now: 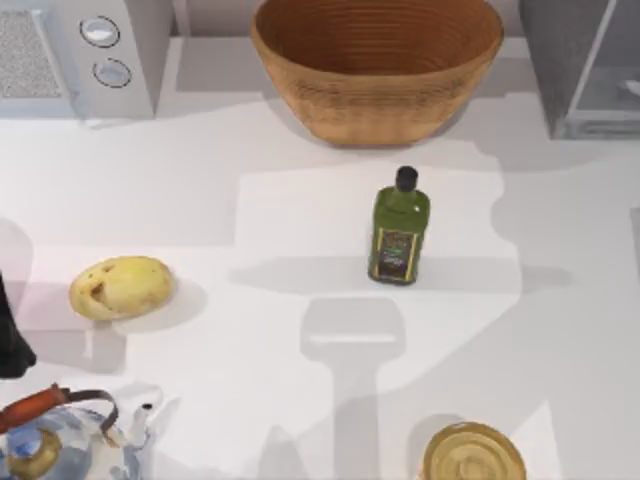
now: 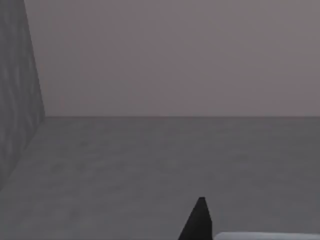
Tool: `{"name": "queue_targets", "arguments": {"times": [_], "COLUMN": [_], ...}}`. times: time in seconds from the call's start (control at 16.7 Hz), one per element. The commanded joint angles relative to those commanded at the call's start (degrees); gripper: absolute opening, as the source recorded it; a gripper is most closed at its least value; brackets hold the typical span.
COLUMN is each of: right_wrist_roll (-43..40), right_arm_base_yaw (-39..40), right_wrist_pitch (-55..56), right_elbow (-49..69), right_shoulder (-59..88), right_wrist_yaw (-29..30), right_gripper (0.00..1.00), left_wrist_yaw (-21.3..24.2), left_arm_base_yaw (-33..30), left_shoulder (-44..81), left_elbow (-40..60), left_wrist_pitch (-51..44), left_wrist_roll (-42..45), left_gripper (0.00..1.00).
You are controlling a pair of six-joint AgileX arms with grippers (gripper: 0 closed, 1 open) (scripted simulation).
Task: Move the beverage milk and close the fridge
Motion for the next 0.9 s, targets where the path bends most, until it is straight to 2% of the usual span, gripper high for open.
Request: {"name": "queue_targets", "arguments": {"times": [0.6, 0.9], "right_wrist_roll": [0.00, 0.00], "right_arm_base_yaw": [0.00, 0.00], "right_wrist_pitch": [0.00, 0.00], "right_elbow": [0.00, 0.00], "right_shoulder": [0.00, 0.00], "right_wrist_yaw": [0.00, 0.00], "right_gripper": [0.98, 1.00], "left_wrist_yaw": [0.00, 0.00], "left_arm_base_yaw": [0.00, 0.00], "left_shoulder": [0.00, 0.00], "left_elbow": [0.00, 0.00], "left_wrist_pitch": [0.00, 0.00], "left_wrist_roll": [0.00, 0.00], "left_gripper": [1.00, 1.00]}}
